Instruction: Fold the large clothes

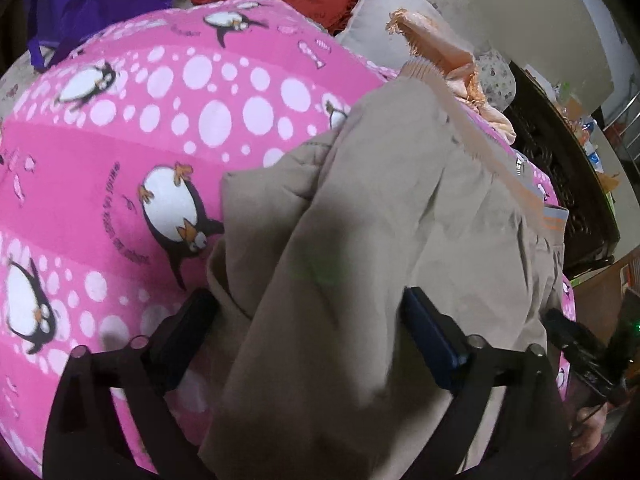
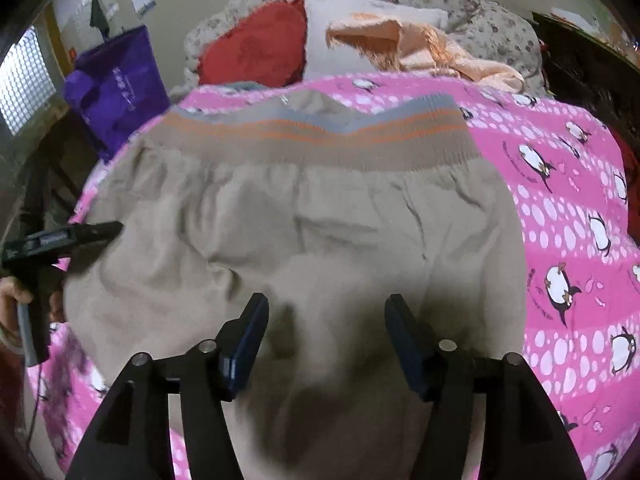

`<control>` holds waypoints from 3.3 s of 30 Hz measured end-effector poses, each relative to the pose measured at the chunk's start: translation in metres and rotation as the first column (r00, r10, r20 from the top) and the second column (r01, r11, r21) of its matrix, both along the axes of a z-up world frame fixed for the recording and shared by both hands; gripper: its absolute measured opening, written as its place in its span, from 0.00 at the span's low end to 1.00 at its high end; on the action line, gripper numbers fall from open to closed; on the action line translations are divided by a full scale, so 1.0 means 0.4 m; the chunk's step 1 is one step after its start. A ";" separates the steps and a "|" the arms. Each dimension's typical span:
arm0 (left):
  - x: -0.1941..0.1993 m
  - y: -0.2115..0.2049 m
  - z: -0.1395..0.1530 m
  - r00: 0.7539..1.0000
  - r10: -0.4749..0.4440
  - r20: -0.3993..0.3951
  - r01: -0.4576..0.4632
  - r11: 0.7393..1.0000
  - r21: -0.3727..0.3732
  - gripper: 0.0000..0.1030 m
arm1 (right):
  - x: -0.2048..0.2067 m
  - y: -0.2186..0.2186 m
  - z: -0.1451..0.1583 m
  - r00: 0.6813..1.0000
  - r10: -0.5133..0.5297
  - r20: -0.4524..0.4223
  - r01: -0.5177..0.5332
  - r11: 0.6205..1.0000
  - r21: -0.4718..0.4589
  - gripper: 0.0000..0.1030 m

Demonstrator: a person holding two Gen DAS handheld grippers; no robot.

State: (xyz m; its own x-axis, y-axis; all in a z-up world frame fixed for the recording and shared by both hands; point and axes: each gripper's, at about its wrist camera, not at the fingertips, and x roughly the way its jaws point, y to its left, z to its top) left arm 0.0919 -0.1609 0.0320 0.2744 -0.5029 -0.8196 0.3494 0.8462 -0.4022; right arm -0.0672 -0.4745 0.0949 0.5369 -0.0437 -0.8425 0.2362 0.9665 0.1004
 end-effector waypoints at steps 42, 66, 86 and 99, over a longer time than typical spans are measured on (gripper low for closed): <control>-0.143 -0.127 0.276 0.970 -0.243 0.013 0.243 0.964 -0.105 0.14 | -0.174 -0.268 0.084 0.977 -0.175 0.118 0.149 0.969 0.199 0.61; -0.427 -0.569 0.422 0.802 -0.590 0.092 0.591 0.762 -0.265 0.64 | -0.394 -0.395 0.075 0.953 -0.277 0.122 0.231 0.926 0.297 0.62; -0.466 -0.602 0.100 0.874 -0.485 0.036 0.486 0.871 -0.079 0.68 | -0.314 -0.328 0.149 0.951 -0.255 0.173 0.188 0.925 0.331 0.71; -0.431 -0.378 0.222 0.893 -0.435 0.116 0.439 0.898 -0.008 0.68 | -0.036 -0.213 0.113 0.981 -0.072 0.181 0.028 0.971 0.237 0.03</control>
State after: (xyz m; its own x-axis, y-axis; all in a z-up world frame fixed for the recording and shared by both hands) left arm -0.0806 -0.3122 0.1209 0.1068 -0.6192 -0.7779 0.7238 0.5848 -0.3661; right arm -0.0816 -0.5597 0.1400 0.6880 0.1104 -0.7173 0.2391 0.8987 0.3676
